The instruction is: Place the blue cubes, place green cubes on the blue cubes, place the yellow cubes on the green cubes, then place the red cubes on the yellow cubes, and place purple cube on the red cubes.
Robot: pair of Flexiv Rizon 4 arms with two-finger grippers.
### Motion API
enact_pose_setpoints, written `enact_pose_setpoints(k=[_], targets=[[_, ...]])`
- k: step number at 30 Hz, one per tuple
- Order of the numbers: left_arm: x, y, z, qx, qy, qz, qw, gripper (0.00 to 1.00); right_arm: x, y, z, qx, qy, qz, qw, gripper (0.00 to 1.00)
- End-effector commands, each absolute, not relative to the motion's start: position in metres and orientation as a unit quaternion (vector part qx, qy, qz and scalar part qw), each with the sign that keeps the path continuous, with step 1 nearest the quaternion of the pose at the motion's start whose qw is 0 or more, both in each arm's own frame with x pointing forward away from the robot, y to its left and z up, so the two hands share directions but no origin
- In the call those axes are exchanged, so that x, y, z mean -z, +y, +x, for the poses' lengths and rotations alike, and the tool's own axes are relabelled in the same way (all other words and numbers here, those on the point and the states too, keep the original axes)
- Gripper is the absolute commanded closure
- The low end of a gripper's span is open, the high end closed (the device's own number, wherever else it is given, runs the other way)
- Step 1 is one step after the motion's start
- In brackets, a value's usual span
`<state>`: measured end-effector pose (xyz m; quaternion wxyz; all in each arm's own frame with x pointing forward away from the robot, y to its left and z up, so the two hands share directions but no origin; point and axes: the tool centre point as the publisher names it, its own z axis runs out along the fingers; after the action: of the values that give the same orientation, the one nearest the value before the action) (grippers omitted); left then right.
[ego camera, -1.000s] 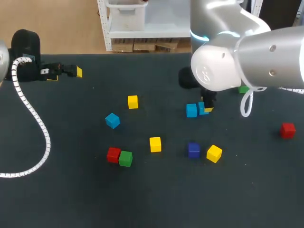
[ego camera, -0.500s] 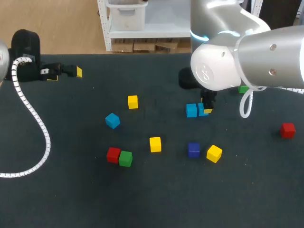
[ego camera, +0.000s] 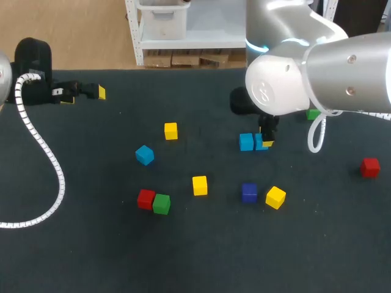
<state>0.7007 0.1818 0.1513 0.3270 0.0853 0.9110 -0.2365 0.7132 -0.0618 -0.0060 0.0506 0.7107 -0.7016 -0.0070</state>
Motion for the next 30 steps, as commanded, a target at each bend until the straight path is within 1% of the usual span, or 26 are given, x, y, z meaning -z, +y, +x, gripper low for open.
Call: enact_pose_setpoints(k=[1, 2, 4, 5, 6, 7, 8, 10, 20, 30], targets=[[-0.150, 0.184, 0.700, 0.242, 0.909, 0.088, 0.329, 0.00, 0.008, -0.061, 0.714, 0.009, -0.701, 0.711, 0.052, 0.79], [-0.150, 0.184, 0.700, 0.242, 0.909, 0.088, 0.329, 0.00, 0.008, -0.061, 0.714, 0.009, -0.702, 0.711, 0.052, 0.78], [-0.150, 0.184, 0.700, 0.242, 0.909, 0.088, 0.329, 0.00, 0.008, -0.060, 0.714, 0.009, -0.702, 0.710, 0.052, 0.71], [-0.150, 0.184, 0.700, 0.242, 0.909, 0.088, 0.329, 0.00, 0.008, -0.060, 0.714, 0.007, -0.702, 0.710, 0.052, 0.60], [-0.150, 0.184, 0.700, 0.242, 0.909, 0.088, 0.329, 0.00, 0.008, -0.060, 0.714, 0.007, -0.702, 0.710, 0.054, 0.53], [-0.150, 0.184, 0.700, 0.242, 0.909, 0.088, 0.329, 0.00, 0.008, -0.060, 0.714, 0.007, -0.702, 0.710, 0.054, 0.51], [-0.150, 0.184, 0.700, 0.242, 0.909, 0.088, 0.329, 0.00, 0.008, -0.060, 0.714, 0.007, -0.704, 0.709, 0.052, 0.43], [-0.150, 0.184, 0.700, 0.242, 0.909, 0.088, 0.329, 0.00, 0.008, -0.060, 0.714, 0.007, -0.704, 0.708, 0.052, 0.00], [-0.150, 0.184, 0.700, 0.242, 0.909, 0.088, 0.329, 0.00, -0.003, -0.067, 0.718, 0.000, -0.704, 0.708, 0.045, 0.00], [-0.150, 0.184, 0.700, 0.242, 0.909, 0.088, 0.329, 0.00, -0.055, -0.087, 0.741, 0.055, -0.757, 0.651, 0.003, 0.00]])
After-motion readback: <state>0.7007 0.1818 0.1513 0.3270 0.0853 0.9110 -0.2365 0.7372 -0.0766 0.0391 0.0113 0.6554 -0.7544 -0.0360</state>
